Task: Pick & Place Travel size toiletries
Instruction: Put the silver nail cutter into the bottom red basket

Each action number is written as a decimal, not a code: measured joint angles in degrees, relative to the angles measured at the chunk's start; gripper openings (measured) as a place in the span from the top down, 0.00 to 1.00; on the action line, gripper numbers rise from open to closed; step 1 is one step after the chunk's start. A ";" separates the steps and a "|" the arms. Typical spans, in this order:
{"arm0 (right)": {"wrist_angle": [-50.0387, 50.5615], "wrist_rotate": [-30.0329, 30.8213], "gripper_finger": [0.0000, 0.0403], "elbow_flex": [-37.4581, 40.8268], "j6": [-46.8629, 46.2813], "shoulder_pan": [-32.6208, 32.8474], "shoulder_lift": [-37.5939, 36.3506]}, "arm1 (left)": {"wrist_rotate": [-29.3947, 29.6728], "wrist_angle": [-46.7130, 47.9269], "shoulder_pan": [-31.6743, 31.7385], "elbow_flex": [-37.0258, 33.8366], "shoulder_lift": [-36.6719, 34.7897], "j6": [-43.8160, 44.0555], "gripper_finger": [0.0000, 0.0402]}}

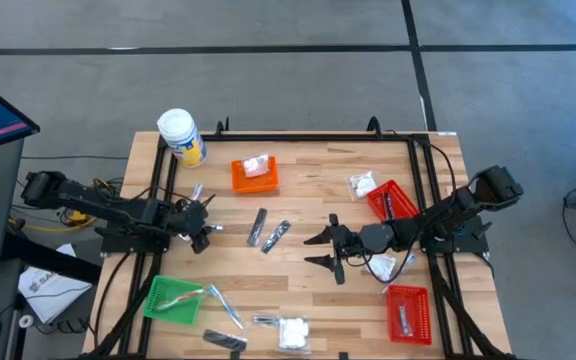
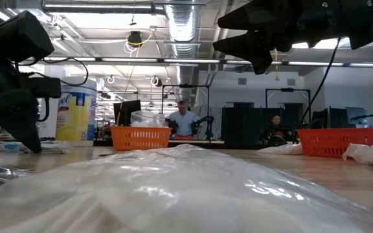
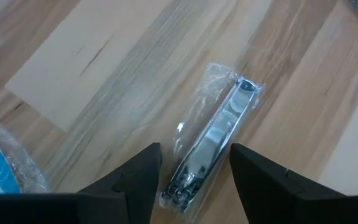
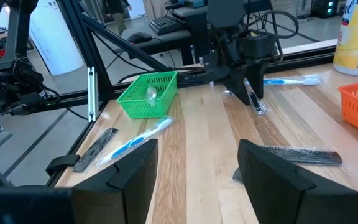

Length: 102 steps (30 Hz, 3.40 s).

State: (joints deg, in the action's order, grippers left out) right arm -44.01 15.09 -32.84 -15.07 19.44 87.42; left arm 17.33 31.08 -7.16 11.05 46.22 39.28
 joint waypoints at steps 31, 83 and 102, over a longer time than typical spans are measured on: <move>-1.18 0.00 0.47 0.00 0.07 -0.44 -0.02 | -1.28 -17.57 -0.04 -0.87 3.53 1.60 0.91; -17.77 -0.18 0.47 -3.94 12.28 2.73 8.33 | 1.81 -117.77 -18.16 8.92 49.66 -32.84 0.90; -21.22 0.00 0.47 -9.81 13.75 1.05 14.16 | 1.87 -118.60 -17.24 10.00 49.78 -34.35 0.90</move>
State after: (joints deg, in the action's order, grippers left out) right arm -65.23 15.09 -42.65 -1.32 20.50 101.58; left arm 19.20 -87.53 -24.40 21.04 96.01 4.93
